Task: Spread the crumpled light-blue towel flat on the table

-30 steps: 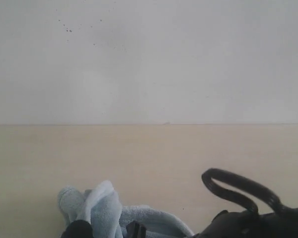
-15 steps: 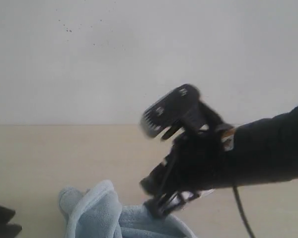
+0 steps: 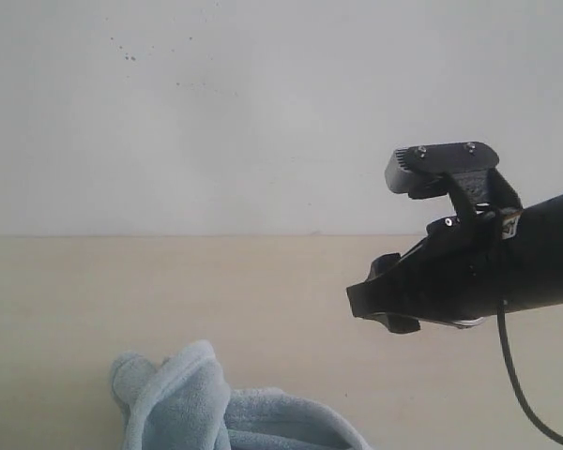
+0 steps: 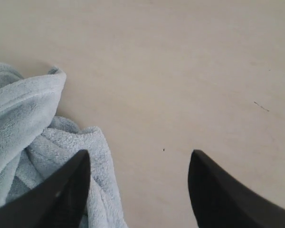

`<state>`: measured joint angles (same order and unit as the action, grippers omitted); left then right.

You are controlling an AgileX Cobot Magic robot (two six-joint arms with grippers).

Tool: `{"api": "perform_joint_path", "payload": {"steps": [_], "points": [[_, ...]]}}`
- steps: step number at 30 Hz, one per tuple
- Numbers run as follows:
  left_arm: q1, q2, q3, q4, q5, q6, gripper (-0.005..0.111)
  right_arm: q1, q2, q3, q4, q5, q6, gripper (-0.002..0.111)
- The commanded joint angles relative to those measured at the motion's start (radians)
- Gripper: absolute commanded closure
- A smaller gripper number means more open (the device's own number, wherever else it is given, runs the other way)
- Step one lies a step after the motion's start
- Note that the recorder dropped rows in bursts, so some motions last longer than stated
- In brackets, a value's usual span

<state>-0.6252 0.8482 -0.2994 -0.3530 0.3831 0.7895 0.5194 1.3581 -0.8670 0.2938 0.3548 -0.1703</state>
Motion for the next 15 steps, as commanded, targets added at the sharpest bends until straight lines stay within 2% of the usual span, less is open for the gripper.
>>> {"api": "perform_joint_path", "payload": {"steps": [1, 3, 5, 11, 13, 15], "points": [[-0.063, 0.095, 0.006, -0.111, -0.030, 0.214, 0.028, -0.007, -0.007, -0.005, 0.005, -0.030, 0.007, 0.050], [-0.122, 0.178, 0.006, -0.111, -0.107, 0.217, 0.028, -0.007, -0.007, -0.005, 0.008, -0.032, 0.005, 0.050], [-0.146, 0.249, -0.005, -0.100, -0.193, 0.214, 0.028, -0.007, -0.007, -0.005, 0.008, -0.032, 0.005, 0.050], [-0.146, 0.411, -0.015, -0.100, -0.283, 0.135, 0.028, -0.007, -0.007, -0.005, 0.010, -0.073, 0.007, 0.050], [-0.146, 0.465, -0.015, -0.100, -0.365, 0.135, 0.031, -0.007, -0.007, -0.005, 0.010, -0.066, 0.007, 0.050], [-0.146, 0.486, -0.015, -0.123, -0.447, 0.119, 0.039, -0.007, -0.007, -0.005, 0.010, -0.066, 0.007, 0.050]]}}
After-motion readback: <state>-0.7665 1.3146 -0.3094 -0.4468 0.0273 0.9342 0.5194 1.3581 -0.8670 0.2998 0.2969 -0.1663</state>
